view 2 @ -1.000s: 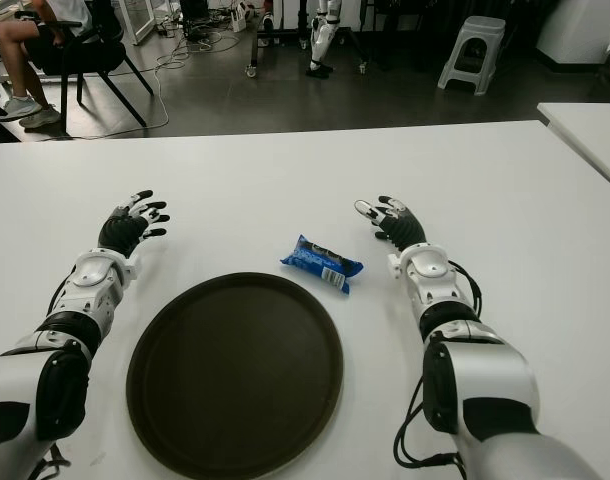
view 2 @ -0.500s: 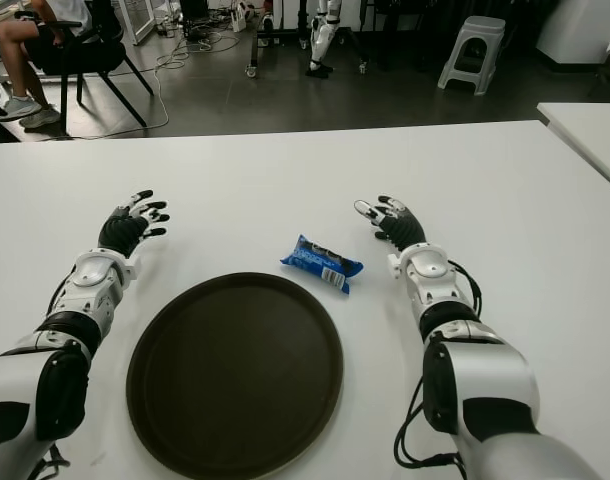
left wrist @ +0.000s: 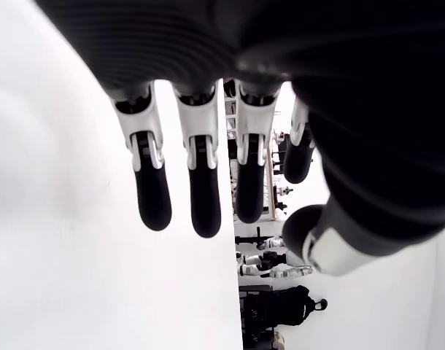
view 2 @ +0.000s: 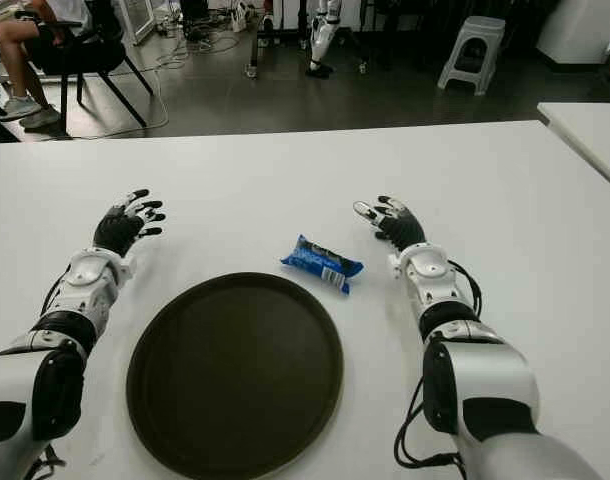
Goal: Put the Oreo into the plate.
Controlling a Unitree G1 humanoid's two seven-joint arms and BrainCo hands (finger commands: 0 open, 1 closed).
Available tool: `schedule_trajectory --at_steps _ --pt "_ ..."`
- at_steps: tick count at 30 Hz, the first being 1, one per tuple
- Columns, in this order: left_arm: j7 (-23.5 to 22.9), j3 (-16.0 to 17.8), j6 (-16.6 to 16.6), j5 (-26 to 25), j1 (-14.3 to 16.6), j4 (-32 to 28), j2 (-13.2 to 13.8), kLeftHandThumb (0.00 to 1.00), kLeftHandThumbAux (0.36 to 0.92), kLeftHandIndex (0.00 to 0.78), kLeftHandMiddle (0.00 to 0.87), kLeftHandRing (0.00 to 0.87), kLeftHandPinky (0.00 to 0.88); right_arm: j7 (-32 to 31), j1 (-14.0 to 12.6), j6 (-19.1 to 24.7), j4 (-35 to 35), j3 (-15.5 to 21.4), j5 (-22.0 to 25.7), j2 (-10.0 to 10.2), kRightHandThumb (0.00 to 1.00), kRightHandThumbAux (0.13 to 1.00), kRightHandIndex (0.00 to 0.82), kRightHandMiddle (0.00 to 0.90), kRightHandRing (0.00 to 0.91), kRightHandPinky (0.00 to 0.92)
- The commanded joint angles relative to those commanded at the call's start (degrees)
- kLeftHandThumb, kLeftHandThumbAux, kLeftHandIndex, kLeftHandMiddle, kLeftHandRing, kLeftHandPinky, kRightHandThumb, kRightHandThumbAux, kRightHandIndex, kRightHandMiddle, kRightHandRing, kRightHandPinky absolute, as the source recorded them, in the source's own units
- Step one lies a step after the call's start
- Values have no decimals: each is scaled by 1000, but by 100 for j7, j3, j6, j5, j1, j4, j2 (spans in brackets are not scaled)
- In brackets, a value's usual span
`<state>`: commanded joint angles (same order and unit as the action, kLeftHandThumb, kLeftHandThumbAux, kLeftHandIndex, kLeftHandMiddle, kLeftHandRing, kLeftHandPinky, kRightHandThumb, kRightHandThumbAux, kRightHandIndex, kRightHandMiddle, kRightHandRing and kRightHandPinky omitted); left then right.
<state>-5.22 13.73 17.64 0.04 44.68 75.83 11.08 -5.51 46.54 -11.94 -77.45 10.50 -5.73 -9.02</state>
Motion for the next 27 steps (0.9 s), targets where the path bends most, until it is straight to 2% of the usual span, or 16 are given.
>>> schedule_trajectory --at_steps 16,27 --pt "-11 -20 -12 22 -6 6 5 186 679 159 263 281 320 47 13 -23 5 27 -1 -14 0 519 95 178 173 167" --pt "25 -27 23 31 -1 1 -6 186 687 162 261 283 327 277 218 -251 67 -53 -76 -135 0 517 90 178 180 171"
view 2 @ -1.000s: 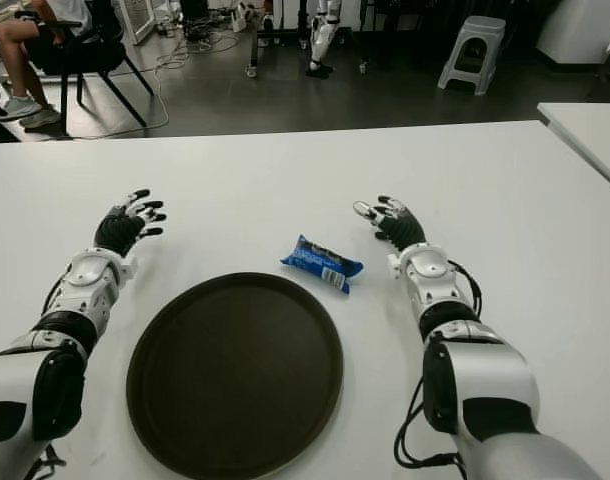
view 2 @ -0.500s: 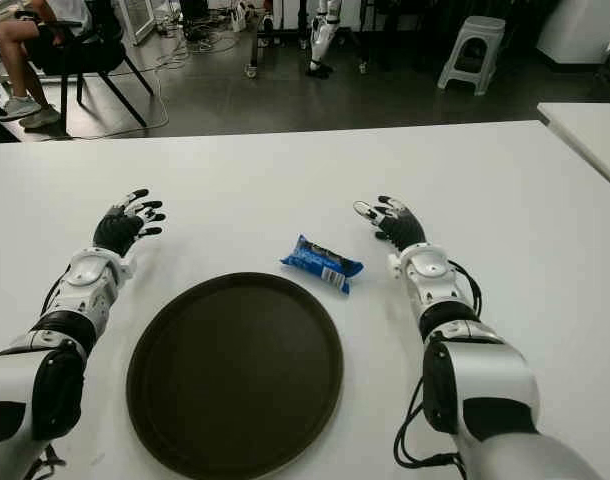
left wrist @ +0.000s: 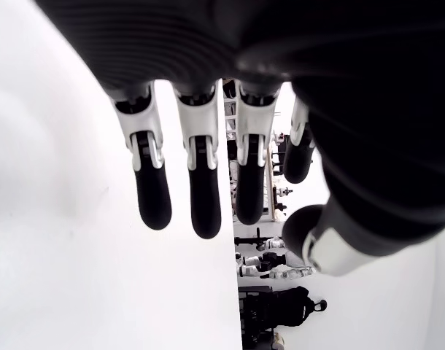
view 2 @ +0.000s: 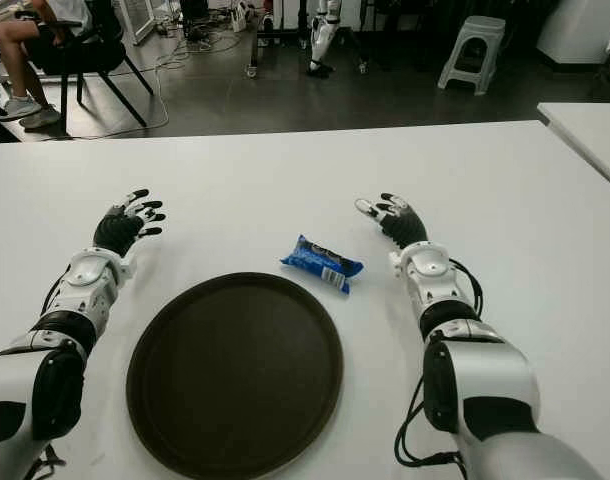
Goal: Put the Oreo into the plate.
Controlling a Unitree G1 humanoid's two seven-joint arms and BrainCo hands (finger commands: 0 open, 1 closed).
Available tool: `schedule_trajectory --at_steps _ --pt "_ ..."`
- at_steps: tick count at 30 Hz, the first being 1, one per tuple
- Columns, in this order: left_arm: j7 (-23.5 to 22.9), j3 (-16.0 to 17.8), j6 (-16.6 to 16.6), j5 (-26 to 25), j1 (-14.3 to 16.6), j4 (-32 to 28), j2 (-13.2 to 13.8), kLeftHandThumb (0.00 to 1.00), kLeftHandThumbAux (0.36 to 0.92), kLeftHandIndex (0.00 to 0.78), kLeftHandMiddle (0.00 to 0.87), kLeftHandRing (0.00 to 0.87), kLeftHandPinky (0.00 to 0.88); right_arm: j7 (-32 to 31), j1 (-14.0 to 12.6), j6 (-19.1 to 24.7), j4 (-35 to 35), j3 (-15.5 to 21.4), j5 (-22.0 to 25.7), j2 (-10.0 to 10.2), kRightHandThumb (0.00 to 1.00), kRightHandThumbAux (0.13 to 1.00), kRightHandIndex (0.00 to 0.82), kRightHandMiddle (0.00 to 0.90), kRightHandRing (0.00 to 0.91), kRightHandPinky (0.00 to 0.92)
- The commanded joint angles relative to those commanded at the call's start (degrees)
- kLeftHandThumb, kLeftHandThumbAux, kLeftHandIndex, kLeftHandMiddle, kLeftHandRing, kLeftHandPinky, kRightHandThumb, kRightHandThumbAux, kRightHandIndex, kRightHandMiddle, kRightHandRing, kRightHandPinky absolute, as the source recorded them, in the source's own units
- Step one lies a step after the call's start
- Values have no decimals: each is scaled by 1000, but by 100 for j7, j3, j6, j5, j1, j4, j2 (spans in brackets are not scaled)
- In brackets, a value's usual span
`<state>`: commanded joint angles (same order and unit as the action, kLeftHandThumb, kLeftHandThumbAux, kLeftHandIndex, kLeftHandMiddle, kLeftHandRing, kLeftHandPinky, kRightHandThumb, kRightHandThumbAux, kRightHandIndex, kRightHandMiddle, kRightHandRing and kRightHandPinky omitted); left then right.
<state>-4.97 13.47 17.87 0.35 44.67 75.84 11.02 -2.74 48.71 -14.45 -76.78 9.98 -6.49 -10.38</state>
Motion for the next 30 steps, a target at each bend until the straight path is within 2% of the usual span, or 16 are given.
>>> schedule_trajectory --at_steps 9,21,30 --pt "27 -17 -17 12 -1 8 -8 183 691 163 259 285 339 100 49 -278 35 -217 -146 -96 0 536 95 159 160 136" --pt "29 -1 0 -7 -4 8 -30 196 662 165 265 294 337 729 87 -839 225 -1010 -869 -185 0 524 82 111 106 78" --pt "-1 8 -41 -18 8 15 -22 189 664 164 266 289 328 1220 133 -798 262 -1610 -1451 -318 0 498 22 41 55 53"
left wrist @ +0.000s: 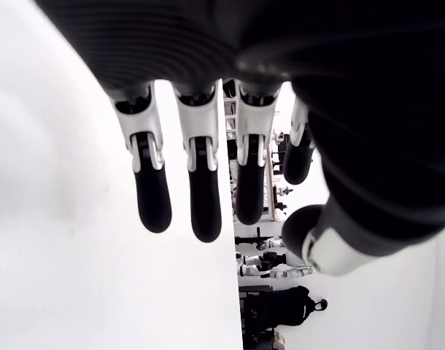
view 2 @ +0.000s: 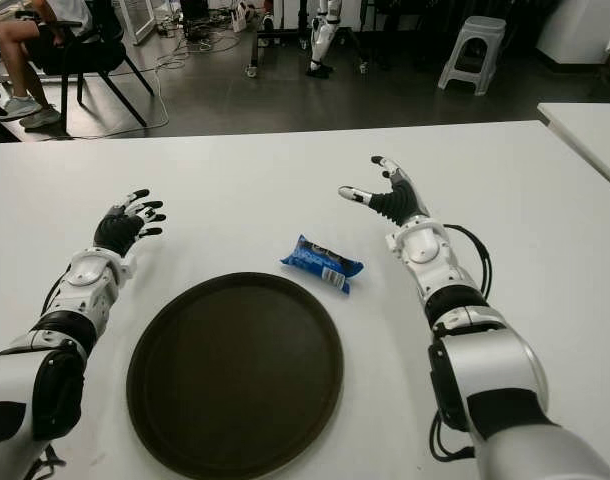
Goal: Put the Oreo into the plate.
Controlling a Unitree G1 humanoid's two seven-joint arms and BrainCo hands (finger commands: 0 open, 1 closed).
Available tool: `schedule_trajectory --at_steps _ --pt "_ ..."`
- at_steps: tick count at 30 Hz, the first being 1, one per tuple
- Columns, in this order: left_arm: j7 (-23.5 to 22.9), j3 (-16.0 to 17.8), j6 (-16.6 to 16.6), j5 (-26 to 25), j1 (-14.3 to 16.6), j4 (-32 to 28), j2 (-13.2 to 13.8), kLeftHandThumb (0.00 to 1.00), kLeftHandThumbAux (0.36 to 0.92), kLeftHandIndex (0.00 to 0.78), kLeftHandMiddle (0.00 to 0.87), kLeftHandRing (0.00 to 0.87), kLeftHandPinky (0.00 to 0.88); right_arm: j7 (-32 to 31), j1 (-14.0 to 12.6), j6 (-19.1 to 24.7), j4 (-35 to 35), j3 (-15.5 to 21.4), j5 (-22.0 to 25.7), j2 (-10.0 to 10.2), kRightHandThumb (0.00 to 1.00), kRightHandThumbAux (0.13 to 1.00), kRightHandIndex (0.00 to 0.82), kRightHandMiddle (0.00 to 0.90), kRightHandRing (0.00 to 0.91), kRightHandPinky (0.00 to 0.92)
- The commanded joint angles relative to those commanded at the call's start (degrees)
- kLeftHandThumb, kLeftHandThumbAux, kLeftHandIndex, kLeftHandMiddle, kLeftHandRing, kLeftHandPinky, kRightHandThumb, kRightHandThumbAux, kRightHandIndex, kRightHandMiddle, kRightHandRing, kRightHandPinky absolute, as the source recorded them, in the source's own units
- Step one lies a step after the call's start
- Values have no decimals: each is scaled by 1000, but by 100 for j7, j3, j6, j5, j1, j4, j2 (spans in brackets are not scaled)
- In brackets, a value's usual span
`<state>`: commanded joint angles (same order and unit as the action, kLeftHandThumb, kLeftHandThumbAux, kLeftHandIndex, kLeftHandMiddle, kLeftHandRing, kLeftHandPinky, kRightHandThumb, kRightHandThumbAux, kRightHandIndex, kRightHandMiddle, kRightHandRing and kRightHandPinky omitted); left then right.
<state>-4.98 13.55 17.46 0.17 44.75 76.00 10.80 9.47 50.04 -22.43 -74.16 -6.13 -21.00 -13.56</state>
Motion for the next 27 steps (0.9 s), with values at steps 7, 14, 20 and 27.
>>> schedule_trajectory --at_steps 7,14,20,27 --pt "14 -12 -24 13 10 1 7 189 677 162 263 287 320 465 14 179 100 -447 -422 -56 0 503 5 20 23 21" --pt "30 -19 -32 18 15 -6 3 192 679 160 262 284 319 785 -20 162 429 -670 -604 -48 0 485 19 41 45 35" --pt "61 -27 -19 24 10 -7 -5 191 673 167 272 293 327 1005 -63 339 670 -908 -811 -75 0 482 24 48 52 31" --pt "41 1 -30 -12 18 -6 -13 194 665 155 266 295 332 1287 -64 690 806 -1230 -1180 -99 0 479 3 43 53 45"
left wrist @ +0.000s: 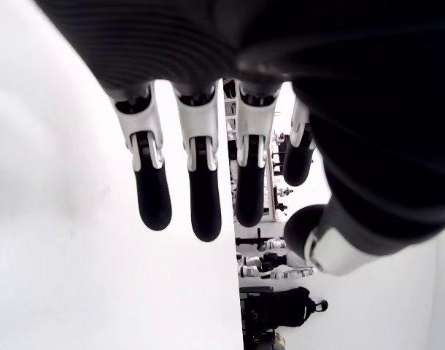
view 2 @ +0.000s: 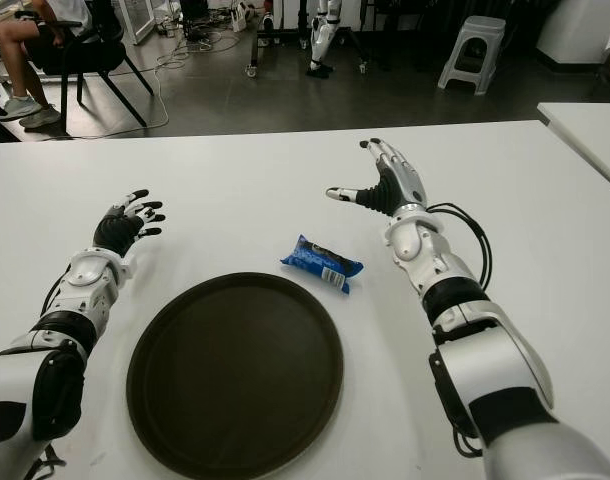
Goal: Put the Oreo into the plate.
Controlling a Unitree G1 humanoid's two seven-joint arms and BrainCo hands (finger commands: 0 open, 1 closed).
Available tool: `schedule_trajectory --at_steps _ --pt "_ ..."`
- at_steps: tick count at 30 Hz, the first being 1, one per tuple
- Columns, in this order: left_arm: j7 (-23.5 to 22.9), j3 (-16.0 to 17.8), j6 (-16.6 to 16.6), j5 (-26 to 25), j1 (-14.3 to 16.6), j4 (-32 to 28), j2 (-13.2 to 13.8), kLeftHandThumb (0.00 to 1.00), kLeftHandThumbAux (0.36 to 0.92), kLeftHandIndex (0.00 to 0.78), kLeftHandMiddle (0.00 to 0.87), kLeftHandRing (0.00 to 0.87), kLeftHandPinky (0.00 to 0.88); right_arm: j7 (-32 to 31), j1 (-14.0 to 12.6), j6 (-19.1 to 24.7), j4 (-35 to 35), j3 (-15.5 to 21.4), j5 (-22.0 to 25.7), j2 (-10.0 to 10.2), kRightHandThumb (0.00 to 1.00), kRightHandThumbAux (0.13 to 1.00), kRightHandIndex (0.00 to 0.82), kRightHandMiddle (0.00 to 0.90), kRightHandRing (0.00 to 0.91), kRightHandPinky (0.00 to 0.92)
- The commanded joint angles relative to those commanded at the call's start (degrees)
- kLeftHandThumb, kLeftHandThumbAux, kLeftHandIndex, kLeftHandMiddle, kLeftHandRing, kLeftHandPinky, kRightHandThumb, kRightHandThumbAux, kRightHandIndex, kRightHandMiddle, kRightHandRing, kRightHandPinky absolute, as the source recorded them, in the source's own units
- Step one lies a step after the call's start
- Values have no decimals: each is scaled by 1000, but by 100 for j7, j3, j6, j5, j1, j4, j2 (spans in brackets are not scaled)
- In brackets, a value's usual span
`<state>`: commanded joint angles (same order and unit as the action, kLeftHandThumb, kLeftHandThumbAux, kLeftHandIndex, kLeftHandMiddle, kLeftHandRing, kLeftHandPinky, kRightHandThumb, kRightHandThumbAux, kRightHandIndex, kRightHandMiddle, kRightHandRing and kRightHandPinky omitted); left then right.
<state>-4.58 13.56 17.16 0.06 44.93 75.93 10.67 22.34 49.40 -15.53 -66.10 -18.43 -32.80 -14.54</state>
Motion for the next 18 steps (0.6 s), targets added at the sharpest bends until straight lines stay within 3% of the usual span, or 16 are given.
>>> schedule_trajectory --at_steps 8,18 --pt "5 -6 14 14 -5 2 1 196 669 160 269 292 324 -92 -69 629 461 -426 -470 -89 0 481 0 36 49 69" --pt "-43 -12 -1 17 -3 6 10 184 679 149 258 279 318 -419 -354 1301 1332 -552 -612 -157 0 490 0 25 29 55"
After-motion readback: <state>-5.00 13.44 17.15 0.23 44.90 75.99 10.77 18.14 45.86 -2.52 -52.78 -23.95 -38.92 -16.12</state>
